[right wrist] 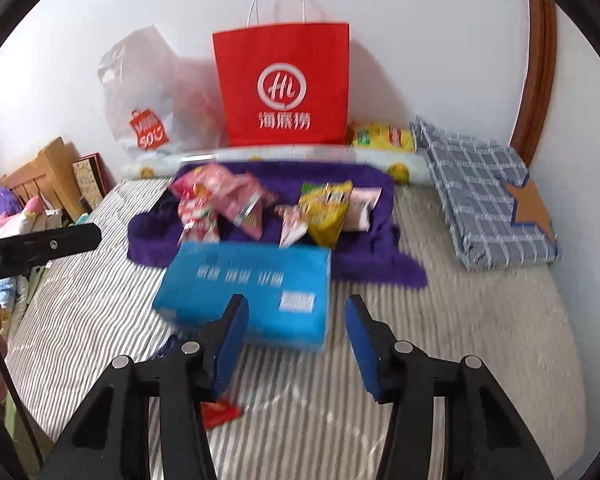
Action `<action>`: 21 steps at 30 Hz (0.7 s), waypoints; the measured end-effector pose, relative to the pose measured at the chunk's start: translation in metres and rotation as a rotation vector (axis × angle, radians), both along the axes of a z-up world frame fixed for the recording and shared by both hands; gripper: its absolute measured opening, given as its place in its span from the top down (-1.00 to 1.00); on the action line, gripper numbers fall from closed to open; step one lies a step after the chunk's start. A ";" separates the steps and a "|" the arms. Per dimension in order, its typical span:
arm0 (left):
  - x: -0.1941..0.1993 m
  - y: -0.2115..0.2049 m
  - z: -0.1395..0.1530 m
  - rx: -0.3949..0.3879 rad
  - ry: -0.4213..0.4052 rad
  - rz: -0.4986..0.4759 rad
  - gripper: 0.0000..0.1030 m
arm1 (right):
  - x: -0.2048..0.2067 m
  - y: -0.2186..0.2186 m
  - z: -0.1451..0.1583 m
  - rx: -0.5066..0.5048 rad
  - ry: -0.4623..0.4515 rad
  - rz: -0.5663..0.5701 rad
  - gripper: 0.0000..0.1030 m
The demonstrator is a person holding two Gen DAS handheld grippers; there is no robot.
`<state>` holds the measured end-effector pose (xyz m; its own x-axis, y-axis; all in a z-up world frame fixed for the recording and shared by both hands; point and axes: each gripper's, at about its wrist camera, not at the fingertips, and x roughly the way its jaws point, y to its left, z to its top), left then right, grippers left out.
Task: Organize snacks
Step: 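Move both tools back toward the red and blue packets beside the tissue pack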
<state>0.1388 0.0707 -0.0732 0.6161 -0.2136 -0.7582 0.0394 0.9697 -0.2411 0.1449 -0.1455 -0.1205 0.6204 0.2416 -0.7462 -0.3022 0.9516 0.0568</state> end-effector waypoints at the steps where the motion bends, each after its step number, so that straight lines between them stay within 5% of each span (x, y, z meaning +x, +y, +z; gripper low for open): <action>1: -0.005 0.000 -0.001 0.001 0.001 0.003 -0.23 | -0.004 0.002 -0.004 0.000 0.008 0.005 0.08; 21: -0.059 0.032 -0.032 0.015 0.038 0.040 -0.23 | -0.036 0.049 -0.051 0.014 0.106 0.142 0.07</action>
